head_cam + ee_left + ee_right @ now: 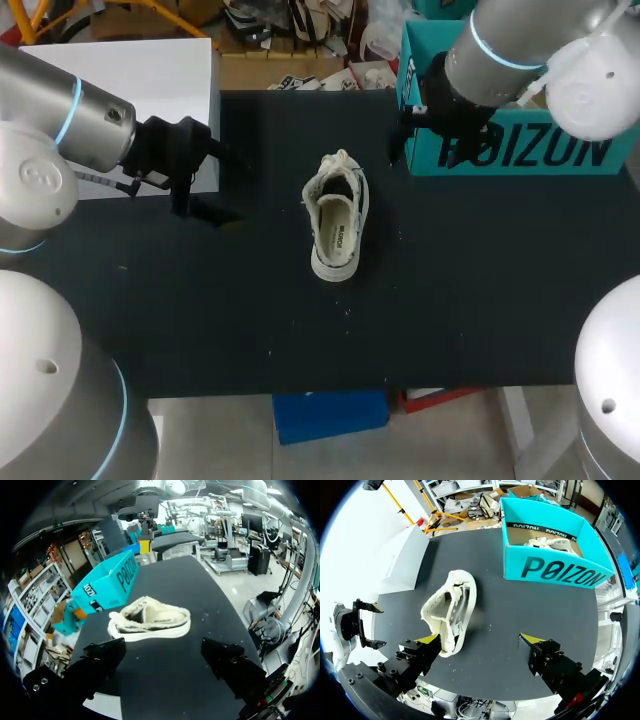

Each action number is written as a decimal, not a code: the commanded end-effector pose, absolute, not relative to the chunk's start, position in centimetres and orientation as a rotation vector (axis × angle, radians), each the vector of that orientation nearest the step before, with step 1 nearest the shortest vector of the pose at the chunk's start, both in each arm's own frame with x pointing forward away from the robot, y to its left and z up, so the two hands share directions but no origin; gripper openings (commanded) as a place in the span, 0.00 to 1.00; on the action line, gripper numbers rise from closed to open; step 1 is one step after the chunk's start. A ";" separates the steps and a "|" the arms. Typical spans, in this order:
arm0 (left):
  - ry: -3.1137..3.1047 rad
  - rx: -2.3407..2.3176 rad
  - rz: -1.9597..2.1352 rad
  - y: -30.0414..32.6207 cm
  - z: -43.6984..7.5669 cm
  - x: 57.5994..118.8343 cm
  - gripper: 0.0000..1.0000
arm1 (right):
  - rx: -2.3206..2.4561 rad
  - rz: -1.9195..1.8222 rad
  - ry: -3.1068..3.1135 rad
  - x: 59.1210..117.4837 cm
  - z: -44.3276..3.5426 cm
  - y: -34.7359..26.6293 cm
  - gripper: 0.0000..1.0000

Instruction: Take the shoe out of the shoebox, open the shoe tongue, remove and reinsert the insole, then place the shoe into the shoebox

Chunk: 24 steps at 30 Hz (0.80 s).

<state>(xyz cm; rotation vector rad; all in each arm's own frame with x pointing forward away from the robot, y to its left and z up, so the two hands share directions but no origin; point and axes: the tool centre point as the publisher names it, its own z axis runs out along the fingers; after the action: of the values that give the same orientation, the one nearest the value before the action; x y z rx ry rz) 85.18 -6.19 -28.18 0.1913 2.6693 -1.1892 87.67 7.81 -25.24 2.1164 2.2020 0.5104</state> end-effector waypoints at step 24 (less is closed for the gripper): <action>2.671 0.190 -1.184 -6.2 -28.2 85.1 1.00 | 2.090 0.226 2.172 90.9 -35.1 13.3 0.71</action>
<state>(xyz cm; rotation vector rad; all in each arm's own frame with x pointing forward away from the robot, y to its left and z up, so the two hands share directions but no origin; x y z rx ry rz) 85.19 -6.20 -28.19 0.1916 2.6690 -1.1900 90.18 12.67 -34.10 2.0876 2.1687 0.2392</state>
